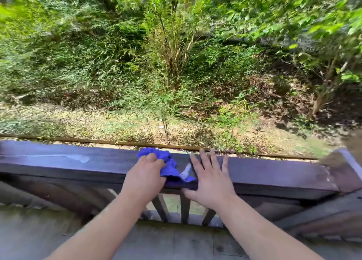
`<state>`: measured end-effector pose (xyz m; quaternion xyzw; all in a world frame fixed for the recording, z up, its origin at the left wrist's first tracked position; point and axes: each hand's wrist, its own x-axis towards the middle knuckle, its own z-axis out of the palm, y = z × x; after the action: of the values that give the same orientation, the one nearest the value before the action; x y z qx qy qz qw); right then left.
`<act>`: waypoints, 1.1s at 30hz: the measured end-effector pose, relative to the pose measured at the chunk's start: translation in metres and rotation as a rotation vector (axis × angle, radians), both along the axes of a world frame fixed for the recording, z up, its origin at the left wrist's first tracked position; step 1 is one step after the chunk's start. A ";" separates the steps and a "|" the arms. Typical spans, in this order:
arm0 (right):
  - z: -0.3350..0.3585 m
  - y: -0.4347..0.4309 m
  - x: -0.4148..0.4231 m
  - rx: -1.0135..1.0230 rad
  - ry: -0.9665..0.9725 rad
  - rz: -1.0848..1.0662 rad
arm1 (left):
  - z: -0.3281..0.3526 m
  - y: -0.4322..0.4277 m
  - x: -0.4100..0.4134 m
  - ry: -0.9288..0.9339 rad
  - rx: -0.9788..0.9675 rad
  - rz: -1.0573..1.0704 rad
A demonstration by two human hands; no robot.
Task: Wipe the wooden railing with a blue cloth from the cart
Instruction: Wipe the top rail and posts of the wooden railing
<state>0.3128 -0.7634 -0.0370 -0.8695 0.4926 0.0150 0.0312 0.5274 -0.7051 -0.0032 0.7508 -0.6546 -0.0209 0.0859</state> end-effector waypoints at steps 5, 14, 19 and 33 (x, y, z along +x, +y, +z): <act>0.003 0.017 0.042 -0.027 -0.002 -0.017 | 0.004 0.016 0.064 0.005 0.023 0.057; 0.002 0.021 0.049 -0.022 0.008 -0.039 | 0.005 0.014 0.073 -0.002 0.018 0.042; 0.002 0.021 0.053 -0.022 0.009 -0.072 | 0.004 0.011 0.066 -0.004 0.022 0.024; 0.002 0.000 0.097 0.018 0.023 0.011 | 0.009 -0.006 0.023 0.010 0.037 -0.126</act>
<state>0.4103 -0.7635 -0.0347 -0.8717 0.4879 0.0294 0.0332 0.5499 -0.7108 0.0054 0.7096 -0.6995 -0.0421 0.0738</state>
